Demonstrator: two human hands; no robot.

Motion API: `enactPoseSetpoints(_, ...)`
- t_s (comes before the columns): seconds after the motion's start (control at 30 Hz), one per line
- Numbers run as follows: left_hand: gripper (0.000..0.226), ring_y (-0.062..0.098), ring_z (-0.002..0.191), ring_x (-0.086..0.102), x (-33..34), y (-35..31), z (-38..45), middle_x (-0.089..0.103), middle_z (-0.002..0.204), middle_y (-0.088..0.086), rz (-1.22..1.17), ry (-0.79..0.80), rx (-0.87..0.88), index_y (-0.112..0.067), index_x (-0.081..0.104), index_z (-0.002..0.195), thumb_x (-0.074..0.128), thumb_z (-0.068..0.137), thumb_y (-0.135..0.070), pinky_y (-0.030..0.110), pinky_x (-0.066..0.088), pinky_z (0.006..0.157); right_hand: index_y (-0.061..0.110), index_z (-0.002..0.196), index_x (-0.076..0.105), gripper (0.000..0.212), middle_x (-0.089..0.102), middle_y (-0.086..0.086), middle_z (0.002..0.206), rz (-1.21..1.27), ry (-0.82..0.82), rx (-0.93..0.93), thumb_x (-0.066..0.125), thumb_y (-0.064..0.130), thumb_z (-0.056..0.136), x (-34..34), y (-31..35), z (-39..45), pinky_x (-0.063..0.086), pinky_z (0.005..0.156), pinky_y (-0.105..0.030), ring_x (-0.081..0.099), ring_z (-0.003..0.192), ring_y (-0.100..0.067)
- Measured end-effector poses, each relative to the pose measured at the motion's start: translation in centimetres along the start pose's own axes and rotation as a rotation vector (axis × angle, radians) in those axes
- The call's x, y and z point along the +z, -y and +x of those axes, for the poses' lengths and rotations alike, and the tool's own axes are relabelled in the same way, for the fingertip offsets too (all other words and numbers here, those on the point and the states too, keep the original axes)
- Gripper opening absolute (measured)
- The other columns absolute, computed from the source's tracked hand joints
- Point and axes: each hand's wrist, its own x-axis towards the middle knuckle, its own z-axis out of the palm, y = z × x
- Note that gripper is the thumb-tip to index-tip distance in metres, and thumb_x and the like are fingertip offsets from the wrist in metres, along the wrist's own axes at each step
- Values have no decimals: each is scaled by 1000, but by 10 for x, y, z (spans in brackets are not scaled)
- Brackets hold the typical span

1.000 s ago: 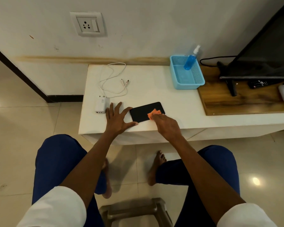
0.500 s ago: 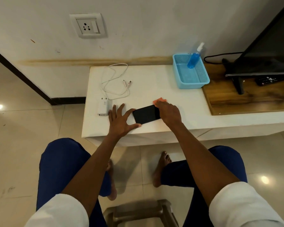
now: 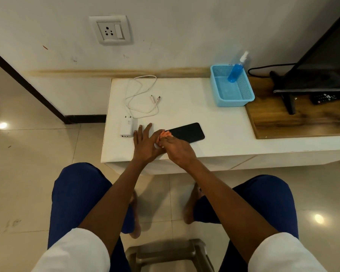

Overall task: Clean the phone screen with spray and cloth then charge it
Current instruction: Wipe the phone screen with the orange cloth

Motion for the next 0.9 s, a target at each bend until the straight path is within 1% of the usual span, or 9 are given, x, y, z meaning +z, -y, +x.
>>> enactPoseSetpoints(0.17,83,34,153,-2,-2,-1,-2,15,164,7,28,-3,13,-34,43,148,66,76,-69,50,-4,121,23,135,56,36,66,-9,123,-71,62,-78,49,15,100,-13,-13,-11,56,74,-44,66,97,-31)
enactPoseSetpoints(0.23,84,35,152,0,-3,-3,-2,16,164,8,52,-7,15,-34,43,147,65,75,-71,51,-2,121,23,136,56,38,68,-10,118,-81,66,-94,50,15,100,-18,-16,-17,56,70,-43,67,89,-30)
enactPoseSetpoints(0.3,84,35,152,0,-3,-4,-2,16,164,8,75,-7,8,-34,43,147,64,76,-72,52,-2,121,25,137,55,40,68,-9,119,-76,71,-84,52,14,98,-22,-19,-21,57,70,-43,68,91,-30)
enactPoseSetpoints(0.37,83,34,153,-1,-3,-4,-2,15,165,7,82,-1,2,-36,41,148,63,77,-72,52,-2,121,28,140,51,44,66,-8,126,-89,92,-73,54,13,98,-26,-21,-25,58,76,-43,68,99,-30)
enactPoseSetpoints(0.47,84,34,153,-3,-4,-4,-1,13,165,6,83,8,-3,-37,40,148,62,77,-73,52,-3,122,25,140,49,48,64,-9,130,-123,111,-79,59,11,95,-30,-30,-34,58,78,-43,67,103,-33)
enactPoseSetpoints(0.53,84,34,153,-3,-4,-5,-1,13,165,6,81,12,-8,-38,40,148,62,75,-74,52,-4,121,23,139,48,49,62,-9,132,-163,138,-43,59,10,94,-33,-39,-41,58,76,-42,67,101,-34)
enactPoseSetpoints(0.63,85,34,152,-4,-4,-4,-1,13,165,6,74,17,-13,-40,40,148,63,74,-75,52,-5,121,24,141,45,50,60,-11,134,-203,164,58,56,12,94,-38,-52,-46,56,80,-43,66,102,-34)
enactPoseSetpoints(0.73,84,34,152,-3,-4,-4,-1,14,165,5,60,14,-12,-40,41,147,63,74,-76,52,-5,121,25,142,43,49,63,-11,127,-218,164,210,53,13,96,-43,-65,-49,52,80,-41,66,98,-32)
enactPoseSetpoints(0.9,84,34,152,-1,-4,-4,-1,15,164,6,72,7,-11,-40,41,147,62,74,-76,53,-2,122,19,131,53,35,69,-10,113,-177,10,375,50,11,97,-47,-80,-54,48,72,-36,69,87,-33)
